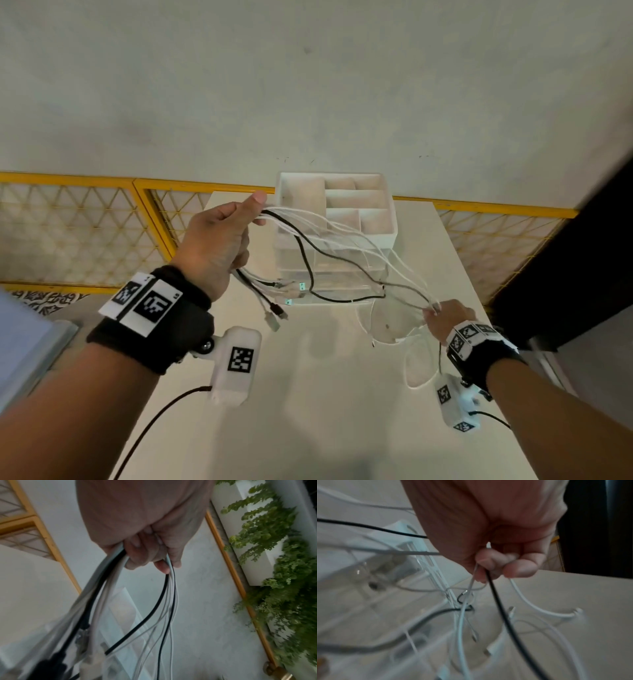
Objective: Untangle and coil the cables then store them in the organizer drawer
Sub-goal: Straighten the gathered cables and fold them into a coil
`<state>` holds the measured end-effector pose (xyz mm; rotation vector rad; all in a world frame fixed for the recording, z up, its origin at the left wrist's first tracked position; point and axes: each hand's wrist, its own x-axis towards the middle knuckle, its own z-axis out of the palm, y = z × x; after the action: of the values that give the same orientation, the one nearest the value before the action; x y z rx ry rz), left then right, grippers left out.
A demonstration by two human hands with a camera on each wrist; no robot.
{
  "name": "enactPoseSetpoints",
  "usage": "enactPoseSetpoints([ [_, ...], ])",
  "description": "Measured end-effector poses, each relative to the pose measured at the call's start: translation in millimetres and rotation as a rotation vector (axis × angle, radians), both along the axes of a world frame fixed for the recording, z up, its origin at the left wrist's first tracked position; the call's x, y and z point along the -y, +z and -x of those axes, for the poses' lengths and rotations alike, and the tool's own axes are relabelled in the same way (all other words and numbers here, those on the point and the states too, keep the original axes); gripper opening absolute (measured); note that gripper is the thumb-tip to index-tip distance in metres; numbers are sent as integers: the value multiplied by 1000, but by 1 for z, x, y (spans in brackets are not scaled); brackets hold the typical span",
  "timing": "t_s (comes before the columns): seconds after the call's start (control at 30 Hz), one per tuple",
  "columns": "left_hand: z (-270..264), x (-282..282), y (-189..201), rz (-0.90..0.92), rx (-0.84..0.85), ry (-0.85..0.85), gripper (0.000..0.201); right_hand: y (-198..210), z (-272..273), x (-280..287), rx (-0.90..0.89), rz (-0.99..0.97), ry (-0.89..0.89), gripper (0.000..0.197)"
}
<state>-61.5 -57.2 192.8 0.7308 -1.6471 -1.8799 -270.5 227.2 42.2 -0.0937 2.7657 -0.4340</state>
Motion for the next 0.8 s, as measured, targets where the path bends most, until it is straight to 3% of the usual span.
enactPoseSetpoints([
  [0.13,1,9,-14,69,132,123,40,37,24,9,28,600,-254,25],
  [0.23,-4,12,-27,217,283,276,41,79,43,8,-162,843,-260,20],
  [0.3,-7,15,-33,248,322,371,40,92,49,4,-270,855,-258,32],
  [0.37,-8,19,-34,249,314,441,39,86,49,-6,-373,599,-203,34],
  [0.43,-8,22,-31,249,273,484,41,62,44,-16,-321,301,-132,29],
  [0.47,-7,23,-28,245,246,484,43,48,41,-20,-237,261,-147,28],
  [0.53,-5,22,-23,242,207,442,44,31,32,-22,-69,348,-239,26],
  [0.6,-2,20,-20,218,198,363,41,28,30,-19,-40,411,-257,20],
  [0.8,4,8,-16,133,166,122,39,64,35,5,-346,776,-168,15],
])
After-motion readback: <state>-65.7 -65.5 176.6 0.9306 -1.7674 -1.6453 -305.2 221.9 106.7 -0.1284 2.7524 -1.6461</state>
